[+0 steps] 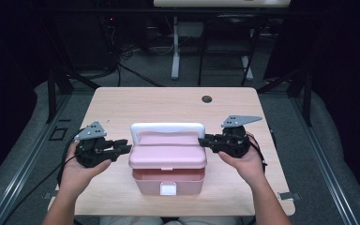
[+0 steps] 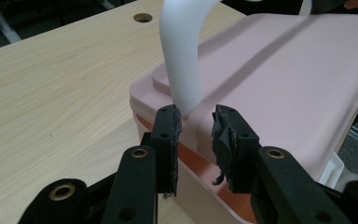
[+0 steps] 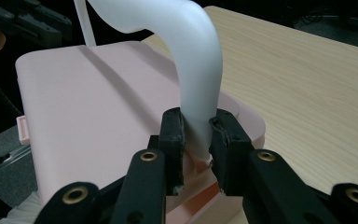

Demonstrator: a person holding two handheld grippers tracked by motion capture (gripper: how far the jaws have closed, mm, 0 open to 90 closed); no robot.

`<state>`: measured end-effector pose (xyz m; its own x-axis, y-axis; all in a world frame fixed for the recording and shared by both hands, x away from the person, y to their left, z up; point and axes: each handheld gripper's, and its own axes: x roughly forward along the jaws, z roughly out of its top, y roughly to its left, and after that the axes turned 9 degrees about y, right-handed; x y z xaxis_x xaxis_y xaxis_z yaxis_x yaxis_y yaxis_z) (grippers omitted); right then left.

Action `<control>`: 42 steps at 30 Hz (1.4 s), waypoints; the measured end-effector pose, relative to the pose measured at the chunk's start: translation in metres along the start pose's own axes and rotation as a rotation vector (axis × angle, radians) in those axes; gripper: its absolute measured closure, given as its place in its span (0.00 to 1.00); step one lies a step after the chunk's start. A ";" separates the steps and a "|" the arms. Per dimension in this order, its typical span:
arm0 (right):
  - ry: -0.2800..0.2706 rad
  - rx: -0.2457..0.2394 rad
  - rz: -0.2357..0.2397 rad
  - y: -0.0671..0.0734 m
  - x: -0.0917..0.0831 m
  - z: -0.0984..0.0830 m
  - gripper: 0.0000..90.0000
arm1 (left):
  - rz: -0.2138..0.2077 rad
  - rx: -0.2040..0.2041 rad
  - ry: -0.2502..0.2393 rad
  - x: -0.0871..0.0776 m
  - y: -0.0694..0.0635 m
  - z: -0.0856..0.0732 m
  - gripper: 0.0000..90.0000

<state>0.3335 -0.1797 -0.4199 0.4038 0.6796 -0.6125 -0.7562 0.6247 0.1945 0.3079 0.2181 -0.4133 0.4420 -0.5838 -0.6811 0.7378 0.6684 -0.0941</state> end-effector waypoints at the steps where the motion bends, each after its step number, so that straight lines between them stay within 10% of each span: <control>1: -0.004 -0.001 0.002 -0.001 0.000 0.001 0.83 | 0.004 0.000 0.002 0.000 0.000 -0.001 0.78; 31: -0.022 0.029 0.029 -0.011 0.001 0.014 0.83 | 0.033 0.032 0.090 0.004 -0.007 -0.015 0.74; 42: -0.031 0.042 0.030 -0.012 0.001 0.013 0.82 | 0.047 0.059 0.052 0.006 -0.014 -0.012 0.71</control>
<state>0.3499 -0.1819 -0.4125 0.3977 0.7092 -0.5821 -0.7460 0.6193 0.2448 0.2940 0.2112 -0.4246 0.4505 -0.5267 -0.7209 0.7467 0.6649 -0.0192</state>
